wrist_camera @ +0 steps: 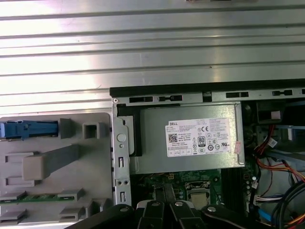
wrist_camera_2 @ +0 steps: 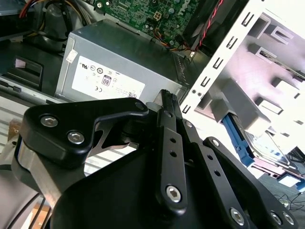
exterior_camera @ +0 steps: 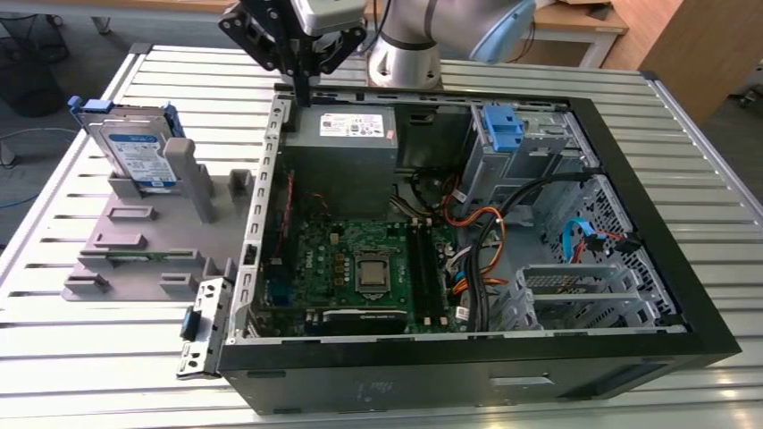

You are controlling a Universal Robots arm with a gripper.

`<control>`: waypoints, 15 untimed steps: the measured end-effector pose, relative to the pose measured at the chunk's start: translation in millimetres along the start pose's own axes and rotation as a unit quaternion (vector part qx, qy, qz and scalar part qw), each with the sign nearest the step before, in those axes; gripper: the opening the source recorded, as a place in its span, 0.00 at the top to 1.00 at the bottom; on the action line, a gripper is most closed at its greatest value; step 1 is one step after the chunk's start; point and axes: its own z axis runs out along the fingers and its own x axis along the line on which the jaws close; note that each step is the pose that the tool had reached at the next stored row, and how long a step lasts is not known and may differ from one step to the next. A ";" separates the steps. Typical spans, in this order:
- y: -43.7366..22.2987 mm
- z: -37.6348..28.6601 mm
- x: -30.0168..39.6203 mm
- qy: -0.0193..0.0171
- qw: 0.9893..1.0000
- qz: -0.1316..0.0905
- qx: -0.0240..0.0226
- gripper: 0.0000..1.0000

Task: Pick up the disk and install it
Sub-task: 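Reach for the disk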

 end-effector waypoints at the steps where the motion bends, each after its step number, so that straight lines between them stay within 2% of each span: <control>1: 0.0 0.0 0.2 0.000 1.000 0.000 0.000 0.89; 8: -0.3 0.0 3.4 0.000 1.000 0.000 0.000 0.89; 15: -0.7 0.1 9.5 0.000 1.000 0.000 0.000 0.89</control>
